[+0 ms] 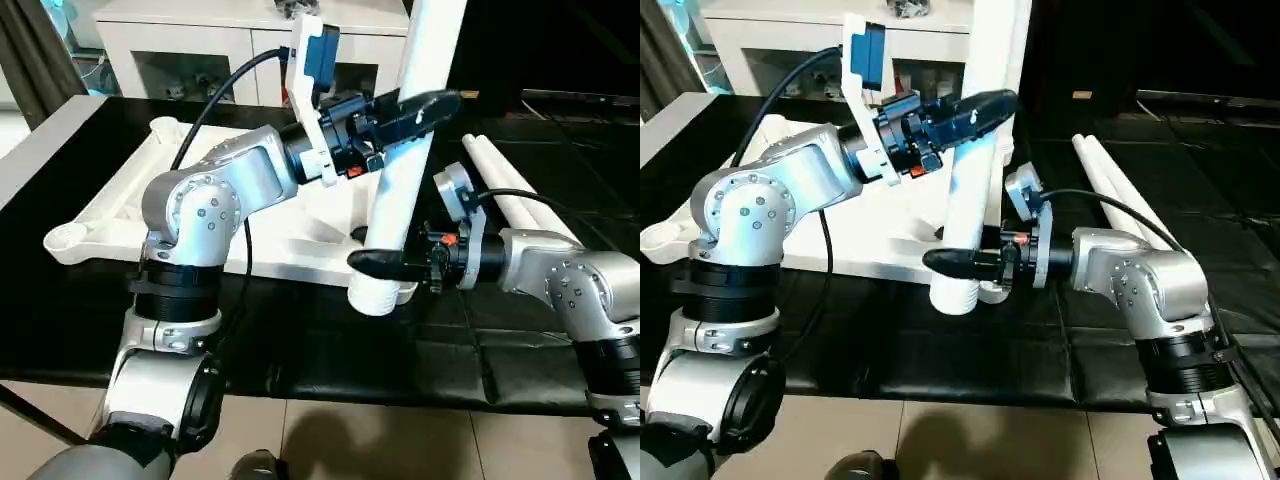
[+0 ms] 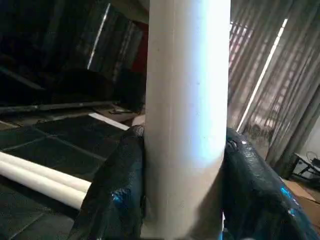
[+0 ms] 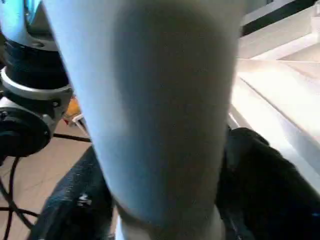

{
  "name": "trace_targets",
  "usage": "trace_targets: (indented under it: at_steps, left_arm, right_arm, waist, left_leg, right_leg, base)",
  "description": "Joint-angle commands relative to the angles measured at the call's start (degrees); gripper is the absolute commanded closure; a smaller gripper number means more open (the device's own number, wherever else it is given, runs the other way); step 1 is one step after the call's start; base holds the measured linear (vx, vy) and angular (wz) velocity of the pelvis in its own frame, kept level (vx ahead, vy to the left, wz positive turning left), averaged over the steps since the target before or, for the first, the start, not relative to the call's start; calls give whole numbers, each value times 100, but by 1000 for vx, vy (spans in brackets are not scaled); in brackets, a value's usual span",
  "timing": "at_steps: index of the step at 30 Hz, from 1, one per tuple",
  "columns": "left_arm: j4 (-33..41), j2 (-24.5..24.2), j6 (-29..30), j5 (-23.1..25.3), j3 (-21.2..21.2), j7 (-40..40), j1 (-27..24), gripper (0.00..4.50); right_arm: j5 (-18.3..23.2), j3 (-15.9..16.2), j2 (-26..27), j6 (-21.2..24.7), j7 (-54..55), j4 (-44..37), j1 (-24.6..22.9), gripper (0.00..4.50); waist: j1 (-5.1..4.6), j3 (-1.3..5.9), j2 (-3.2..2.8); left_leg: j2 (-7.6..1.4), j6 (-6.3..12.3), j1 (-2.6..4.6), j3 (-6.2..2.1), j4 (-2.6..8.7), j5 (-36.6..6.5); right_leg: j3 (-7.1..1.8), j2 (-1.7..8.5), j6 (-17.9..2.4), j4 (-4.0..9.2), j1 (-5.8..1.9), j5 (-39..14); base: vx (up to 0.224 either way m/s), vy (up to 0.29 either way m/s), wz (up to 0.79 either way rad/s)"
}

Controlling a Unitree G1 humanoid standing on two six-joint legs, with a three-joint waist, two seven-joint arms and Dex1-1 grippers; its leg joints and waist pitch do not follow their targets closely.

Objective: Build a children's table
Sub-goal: Pick table leg

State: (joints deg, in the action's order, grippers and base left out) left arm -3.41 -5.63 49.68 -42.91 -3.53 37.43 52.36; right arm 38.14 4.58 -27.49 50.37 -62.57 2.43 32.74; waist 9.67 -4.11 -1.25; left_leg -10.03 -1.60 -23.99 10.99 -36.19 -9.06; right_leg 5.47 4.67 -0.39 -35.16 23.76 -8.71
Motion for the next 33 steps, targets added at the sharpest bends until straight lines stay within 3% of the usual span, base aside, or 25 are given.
trace_targets:
  at_steps: [1,13,21,28,33]
  left_arm:
    - [213,13,34,-109,63,111,66,274]
    - [297,21,41,-162,74,107,47,274]
    - [351,35,45,-172,90,92,44,274]
    - [407,54,-37,-172,120,141,37,274]
    - [573,47,-102,-172,220,267,-61,274]
  right_arm:
    - [-7,18,-15,-35,10,-4,-51,160]
    - [-160,-22,116,-207,181,208,-48,242]
    - [-179,-218,466,-587,517,154,-80,250]
    - [-703,38,666,-1281,880,0,-249,254]
    - [-812,61,819,-1405,1127,29,-294,256]
  waist:
    - [-1,522,141]
    - [0,524,140]
    - [-17,522,123]
    - [-19,520,121]
    - [-29,520,125]
  left_leg:
    - [-342,65,195,-183,422,-1105]
    - [-343,42,202,-181,423,-1111]
    - [-349,17,209,-189,437,-1177]
    - [-351,-26,206,-190,450,-1218]
    - [-345,7,208,-186,449,-1215]
  right_leg:
    - [-298,495,-770,449,-285,-2028]
    - [-301,496,-758,449,-275,-2043]
    - [-297,492,-747,454,-263,-2071]
    - [-303,501,-711,450,-262,-2077]
    - [-307,495,-729,448,-264,-2059]
  base:
    - [0,0,0]
    - [0,0,0]
    - [0,0,0]
    - [0,0,0]
    - [0,0,0]
